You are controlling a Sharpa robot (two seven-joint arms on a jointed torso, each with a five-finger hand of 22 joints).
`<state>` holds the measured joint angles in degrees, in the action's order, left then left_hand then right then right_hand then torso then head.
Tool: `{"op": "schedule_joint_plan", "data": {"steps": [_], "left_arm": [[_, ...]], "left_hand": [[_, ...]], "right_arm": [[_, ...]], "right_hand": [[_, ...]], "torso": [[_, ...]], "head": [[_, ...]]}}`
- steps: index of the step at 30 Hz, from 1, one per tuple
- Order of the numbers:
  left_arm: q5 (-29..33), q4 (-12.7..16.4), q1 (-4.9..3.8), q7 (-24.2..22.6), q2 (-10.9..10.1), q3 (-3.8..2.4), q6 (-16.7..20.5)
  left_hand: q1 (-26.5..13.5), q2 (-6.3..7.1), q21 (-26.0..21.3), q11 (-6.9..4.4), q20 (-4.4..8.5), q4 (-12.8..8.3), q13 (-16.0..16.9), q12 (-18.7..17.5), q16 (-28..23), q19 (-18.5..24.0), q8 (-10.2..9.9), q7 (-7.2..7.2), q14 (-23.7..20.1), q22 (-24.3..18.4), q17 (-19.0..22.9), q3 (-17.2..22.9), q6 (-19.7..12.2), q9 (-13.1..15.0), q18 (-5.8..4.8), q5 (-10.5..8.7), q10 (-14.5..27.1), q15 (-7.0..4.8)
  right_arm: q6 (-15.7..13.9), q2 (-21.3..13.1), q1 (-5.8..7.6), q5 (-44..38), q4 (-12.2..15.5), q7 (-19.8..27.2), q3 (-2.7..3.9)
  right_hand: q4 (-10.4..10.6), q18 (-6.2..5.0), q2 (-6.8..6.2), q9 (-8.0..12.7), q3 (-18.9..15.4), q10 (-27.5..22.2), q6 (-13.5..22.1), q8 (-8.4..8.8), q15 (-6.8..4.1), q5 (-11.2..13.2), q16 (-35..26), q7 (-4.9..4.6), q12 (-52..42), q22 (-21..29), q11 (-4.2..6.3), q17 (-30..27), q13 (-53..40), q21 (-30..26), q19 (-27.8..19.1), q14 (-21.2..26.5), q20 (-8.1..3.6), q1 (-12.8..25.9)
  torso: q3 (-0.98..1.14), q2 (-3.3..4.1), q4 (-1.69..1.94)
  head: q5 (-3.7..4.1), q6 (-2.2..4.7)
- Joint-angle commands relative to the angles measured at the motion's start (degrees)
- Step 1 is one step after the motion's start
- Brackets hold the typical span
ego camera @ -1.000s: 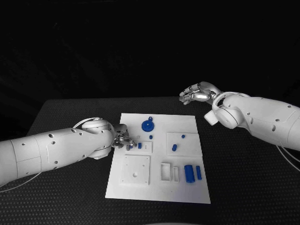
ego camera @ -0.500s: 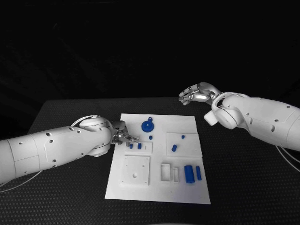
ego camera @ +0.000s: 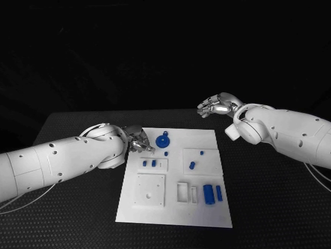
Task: Assemble the parts on the task board
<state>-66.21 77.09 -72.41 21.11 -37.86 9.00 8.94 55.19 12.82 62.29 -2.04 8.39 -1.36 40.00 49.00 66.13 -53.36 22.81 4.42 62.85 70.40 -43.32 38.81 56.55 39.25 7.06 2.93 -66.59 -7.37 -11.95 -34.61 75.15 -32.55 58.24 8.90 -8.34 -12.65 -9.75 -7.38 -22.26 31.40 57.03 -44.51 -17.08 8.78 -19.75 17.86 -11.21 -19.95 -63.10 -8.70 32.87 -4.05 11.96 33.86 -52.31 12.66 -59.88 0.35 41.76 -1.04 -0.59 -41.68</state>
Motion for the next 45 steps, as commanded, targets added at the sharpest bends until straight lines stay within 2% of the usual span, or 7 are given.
{"op": "schedule_joint_plan", "data": {"steps": [1,2,5,7,16,21,45], "left_arm": [[1.7,-0.6,-0.13,-12.5,0.9,0.0,9.1],[1.9,-1.0,-0.12,-14.7,1.2,0.03,9.8],[1.0,-2.1,-0.1,-18.6,2.4,0.23,11.4],[-0.6,-2.8,-0.09,-20.9,3.2,0.66,12.4],[-10.0,-6.8,-0.02,-24.9,7.0,3.55,12.6],[-13.3,-8.4,0.08,-24.7,8.6,4.3,10.7],[-16.7,-13.3,1.82,-23.3,11.4,4.6,6.7]], "left_hand": [[6.2,-1.53,-6.1,2.64,0.9,-5.8,-4.5,-6.5,-6.0,5.8,-0.2,1.89,-6.3,-2.5,3.3,1.1,-3.1,-0.3,-2.78,0.68,6.1,3.73],[8.3,-1.69,-8.5,3.7,-0.73,-7.3,-7.6,-10.2,-8.6,7.8,-0.6,2.05,-8.1,-3.5,4.9,1.8,-4.2,-0.9,-3.57,0.87,6.8,5.58],[11.5,-2.13,-10.6,6.1,-2.51,-9.9,-15.0,-19.6,-12.0,7.8,-2.0,2.22,-8.0,-4.1,7.5,1.7,-5.2,-2.6,-3.05,0.77,6.3,7.21],[12.8,-1.91,-10.9,6.55,-2.52,-11.0,-18.2,-24.3,-12.2,7.2,-2.7,2.25,-7.1,-3.9,7.8,1.4,-5.1,-3.4,-2.73,0.59,5.5,7.12],[12.1,-0.52,-10.0,7.03,-1.92,-11.3,-22.6,-32.6,-10.6,5.6,-4.2,1.42,-5.1,-2.6,7.2,-2.4,-5.0,-4.8,-2.42,-0.06,5.3,6.48],[12.3,-0.39,-9.3,6.98,-1.68,-10.9,-23.4,-34.6,-8.8,4.8,-4.6,1.38,-4.4,-1.7,6.4,-3.0,-4.5,-5.2,-2.18,-0.06,4.0,6.25],[9.9,0.15,-7.2,6.95,-1.43,-8.6,-24.4,-38.8,-2.4,3.5,-6.1,1.68,-3.5,1.0,3.9,-7.4,-4.5,-6.5,-1.17,0.05,1.1,6.0]], "right_arm": [[0.6,-0.1,-0.02,-0.2,-0.2,0.3,0.01],[0.6,-0.1,-0.02,-0.2,-0.2,0.3,0.01],[0.6,-0.1,-0.02,-0.2,-0.3,0.3,0.01],[0.6,-0.1,-0.02,-0.2,-0.4,0.3,0.01],[0.7,0.2,-0.02,-0.2,-0.5,0.4,0.02],[0.8,0.5,-0.02,-0.2,-0.5,0.4,0.02],[0.7,0.4,-0.02,-0.2,-0.2,0.5,0.02]], "right_hand": [[0.0,-1.02,-0.02,0.1,-0.4,-0.1,0.3,-0.21,-0.01,-0.3,-0.4,-1.15,0.2,-0.1,-0.19,-0.1,0.1,-0.2,-0.3,0.4,-0.01,0.5],[0.0,-1.02,-0.03,0.1,-0.4,-0.1,0.3,-0.21,-0.01,-0.3,-0.4,-1.15,0.2,-0.1,-0.19,-0.1,0.1,-0.2,-0.3,0.4,-0.01,0.5],[0.0,-1.02,-0.02,0.1,-0.4,-0.1,0.3,-0.21,-0.01,-0.3,-0.4,-1.15,0.2,-0.1,-0.19,-0.1,0.1,-0.2,-0.3,0.4,-0.01,0.5],[0.0,-1.02,-0.02,0.1,-0.4,-0.1,0.3,-0.22,-0.01,-0.3,-0.4,-1.15,0.2,-0.1,-0.18,-0.1,0.1,-0.2,-0.3,0.4,-0.01,0.5],[0.0,-1.03,0.01,0.1,-0.4,-0.1,0.3,-0.23,-0.01,-0.3,-0.4,-1.15,0.2,-0.1,-0.18,-0.1,0.1,-0.3,-0.3,0.4,-0.01,0.5],[0.0,-1.03,0.01,0.1,-0.4,-0.1,0.3,-0.23,-0.01,-0.3,-0.4,-1.15,0.2,-0.1,-0.18,-0.1,0.1,-0.3,-0.3,0.4,-0.01,0.5],[0.0,-1.04,0.04,0.1,-0.4,-0.1,0.3,-0.25,-0.01,-0.3,-0.4,-1.15,0.2,-0.2,-0.18,-0.1,0.1,-0.3,-0.3,0.4,0.0,0.5]], "torso": [[0.04,0.03,-0.02],[0.04,0.05,0.01],[0.0,0.07,0.01],[-0.02,0.07,0.02],[-0.02,0.1,-0.17],[-0.06,0.13,-0.22],[-0.02,0.08,-0.05]], "head": [[0.21,0.23],[0.23,0.27],[0.25,0.46],[0.28,0.47],[0.33,0.59],[0.4,0.66],[0.87,0.31]]}}
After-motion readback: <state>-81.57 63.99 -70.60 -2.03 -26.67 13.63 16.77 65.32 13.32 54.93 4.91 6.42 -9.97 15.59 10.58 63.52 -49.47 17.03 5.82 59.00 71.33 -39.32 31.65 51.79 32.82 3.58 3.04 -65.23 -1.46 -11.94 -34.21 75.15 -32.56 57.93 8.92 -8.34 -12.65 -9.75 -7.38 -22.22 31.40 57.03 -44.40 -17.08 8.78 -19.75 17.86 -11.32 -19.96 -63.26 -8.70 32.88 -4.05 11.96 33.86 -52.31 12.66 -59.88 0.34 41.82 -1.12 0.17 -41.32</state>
